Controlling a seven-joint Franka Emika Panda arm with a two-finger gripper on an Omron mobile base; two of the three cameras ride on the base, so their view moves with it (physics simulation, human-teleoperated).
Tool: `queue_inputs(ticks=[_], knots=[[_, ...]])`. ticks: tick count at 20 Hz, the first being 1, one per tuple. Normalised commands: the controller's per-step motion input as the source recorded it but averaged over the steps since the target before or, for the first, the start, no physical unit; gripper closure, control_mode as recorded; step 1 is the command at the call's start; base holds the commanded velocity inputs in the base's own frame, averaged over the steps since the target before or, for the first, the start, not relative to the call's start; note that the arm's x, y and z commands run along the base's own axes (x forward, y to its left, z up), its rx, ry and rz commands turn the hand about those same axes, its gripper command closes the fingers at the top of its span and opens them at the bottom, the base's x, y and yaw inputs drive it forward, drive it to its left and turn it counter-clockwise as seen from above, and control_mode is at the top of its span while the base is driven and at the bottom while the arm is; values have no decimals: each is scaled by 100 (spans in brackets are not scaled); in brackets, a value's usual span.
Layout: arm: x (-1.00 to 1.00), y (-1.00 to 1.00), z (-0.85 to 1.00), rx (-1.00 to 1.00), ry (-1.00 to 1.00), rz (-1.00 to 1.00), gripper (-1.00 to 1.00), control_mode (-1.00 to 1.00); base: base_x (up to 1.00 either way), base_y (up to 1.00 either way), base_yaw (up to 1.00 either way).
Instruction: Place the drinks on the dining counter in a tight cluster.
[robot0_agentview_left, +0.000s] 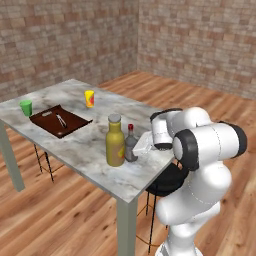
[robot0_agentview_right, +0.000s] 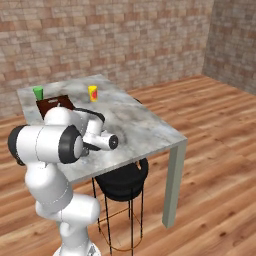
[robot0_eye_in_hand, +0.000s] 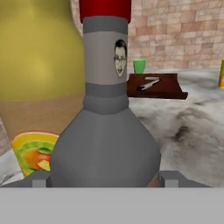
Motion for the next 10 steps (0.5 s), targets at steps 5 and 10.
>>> queue_inputs(ticks=[5, 10], knots=[[14, 0, -5, 0, -3, 0, 100, -100, 0, 0, 0], [2, 0, -17, 0, -4, 0, 100, -100, 0, 0, 0]])
